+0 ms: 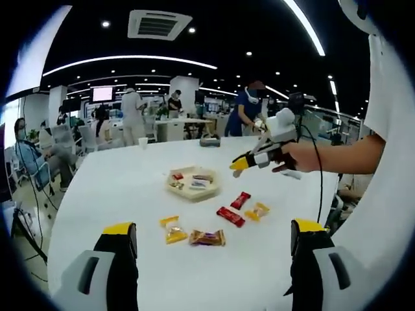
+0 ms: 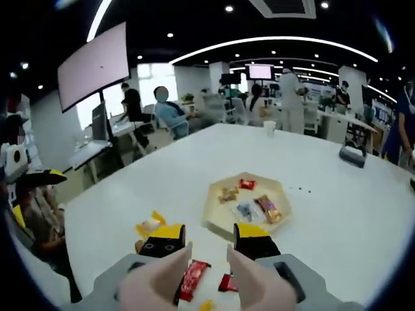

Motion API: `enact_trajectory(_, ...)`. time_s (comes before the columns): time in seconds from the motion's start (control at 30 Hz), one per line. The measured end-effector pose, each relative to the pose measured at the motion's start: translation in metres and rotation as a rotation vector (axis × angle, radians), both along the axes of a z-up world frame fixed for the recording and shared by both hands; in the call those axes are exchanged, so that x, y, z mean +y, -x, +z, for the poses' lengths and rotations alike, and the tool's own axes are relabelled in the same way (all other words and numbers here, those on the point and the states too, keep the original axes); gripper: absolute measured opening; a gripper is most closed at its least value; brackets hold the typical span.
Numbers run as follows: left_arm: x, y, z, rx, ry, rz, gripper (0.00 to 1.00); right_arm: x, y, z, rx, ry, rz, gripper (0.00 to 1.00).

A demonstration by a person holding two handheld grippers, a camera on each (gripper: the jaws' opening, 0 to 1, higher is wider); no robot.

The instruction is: Place the target food into the container with the food tongs after gripping and lifting it, then release it inside without dropping or visibly crushing the food.

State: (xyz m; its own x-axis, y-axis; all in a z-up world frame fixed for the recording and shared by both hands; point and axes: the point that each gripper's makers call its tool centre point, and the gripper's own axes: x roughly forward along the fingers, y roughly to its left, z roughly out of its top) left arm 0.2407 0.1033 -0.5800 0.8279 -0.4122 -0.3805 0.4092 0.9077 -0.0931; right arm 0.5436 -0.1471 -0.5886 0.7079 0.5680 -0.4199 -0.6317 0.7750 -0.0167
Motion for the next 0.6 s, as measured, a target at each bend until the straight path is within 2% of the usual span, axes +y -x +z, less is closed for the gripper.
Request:
enact_trajectory(0.07,-0.002,0.004,-0.003,0.005,-0.006,-0.009,0.99,0.002,0.013,-0.001,0.010,-0.026,0.005,0.29)
enact_trajectory(0.17,-0.005,0.004,-0.003,0.003,-0.004,-0.023,0.99,0.008,0.041,-0.011,0.024,-0.019,0.016,0.29)
enact_trajectory(0.2,-0.006,0.003,-0.003,0.001,-0.003,-0.026,0.99,0.013,0.066,-0.019,0.040,-0.035,0.005,0.29)
enact_trajectory(0.3,-0.017,-0.005,-0.001,-0.006,0.010,-0.099,0.99,0.019,0.092,-0.025,0.067,-0.050,-0.029,0.29)
enact_trajectory(0.33,-0.022,-0.010,0.000,-0.009,0.014,-0.146,0.99,0.021,0.101,-0.025,0.076,-0.059,-0.041,0.29)
enact_trajectory(0.37,-0.024,-0.013,0.000,-0.012,0.019,-0.181,0.99,0.025,0.116,-0.024,0.078,-0.055,-0.056,0.29)
enact_trajectory(0.43,-0.026,-0.016,0.005,-0.031,0.027,-0.232,0.99,0.025,0.131,-0.023,0.093,-0.058,-0.079,0.29)
enact_trajectory(0.5,-0.024,-0.016,0.005,-0.036,0.037,-0.247,0.99,0.025,0.140,-0.020,0.093,-0.052,-0.097,0.29)
enact_trajectory(0.57,-0.022,-0.011,0.003,-0.032,0.057,-0.287,0.99,0.024,0.159,-0.014,0.088,-0.046,-0.124,0.29)
enact_trajectory(0.6,-0.019,-0.005,0.002,-0.033,0.059,-0.324,0.99,0.019,0.174,-0.010,0.081,-0.023,-0.164,0.29)
